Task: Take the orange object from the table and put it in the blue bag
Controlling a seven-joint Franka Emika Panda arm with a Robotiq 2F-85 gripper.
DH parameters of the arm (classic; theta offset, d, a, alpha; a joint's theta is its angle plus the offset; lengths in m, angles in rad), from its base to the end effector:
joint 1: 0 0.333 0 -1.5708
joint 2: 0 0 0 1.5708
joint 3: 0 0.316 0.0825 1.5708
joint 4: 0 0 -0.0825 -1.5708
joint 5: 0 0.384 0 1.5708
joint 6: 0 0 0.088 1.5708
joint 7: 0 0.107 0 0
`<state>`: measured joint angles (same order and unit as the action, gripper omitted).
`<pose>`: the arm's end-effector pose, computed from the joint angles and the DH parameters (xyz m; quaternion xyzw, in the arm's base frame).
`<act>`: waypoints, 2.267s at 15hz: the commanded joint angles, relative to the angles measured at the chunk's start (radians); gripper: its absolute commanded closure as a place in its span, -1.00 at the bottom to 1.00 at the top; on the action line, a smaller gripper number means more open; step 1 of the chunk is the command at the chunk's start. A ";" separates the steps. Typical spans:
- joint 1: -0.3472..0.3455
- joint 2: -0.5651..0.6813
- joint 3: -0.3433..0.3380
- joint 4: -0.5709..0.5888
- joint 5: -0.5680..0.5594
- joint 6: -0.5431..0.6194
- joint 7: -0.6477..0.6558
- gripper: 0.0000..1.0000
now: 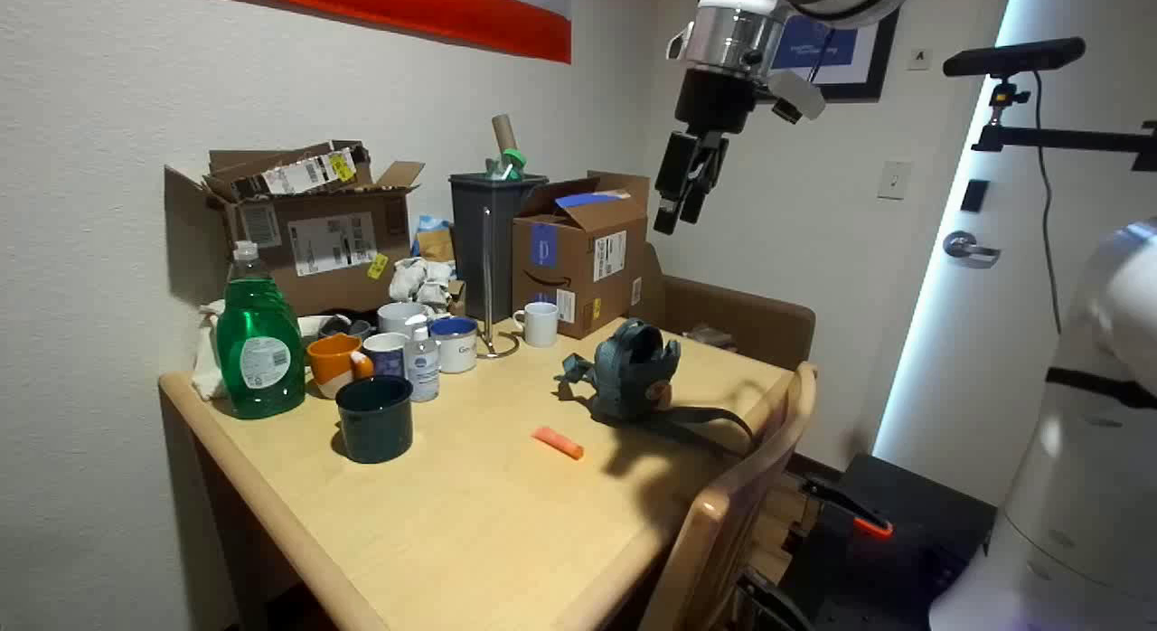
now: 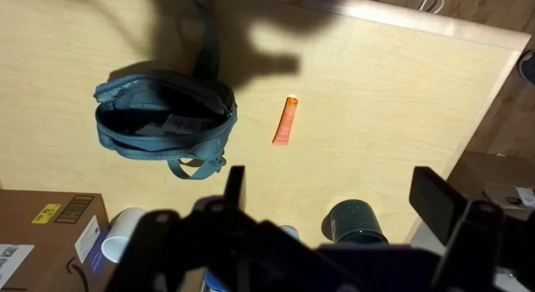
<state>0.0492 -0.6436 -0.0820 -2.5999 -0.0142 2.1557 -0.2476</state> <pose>0.3707 -0.0139 0.4791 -0.9882 -0.1156 -0.1003 0.0050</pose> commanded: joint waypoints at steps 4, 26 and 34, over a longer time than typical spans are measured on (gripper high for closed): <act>-0.002 0.000 0.002 0.002 0.001 -0.003 -0.001 -1.00; 0.061 0.225 0.037 0.016 0.059 0.141 -0.002 -1.00; 0.096 0.374 -0.016 0.063 0.224 0.192 -0.101 -1.00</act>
<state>0.1254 -0.3681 -0.0729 -2.5784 0.1188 2.3176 -0.2880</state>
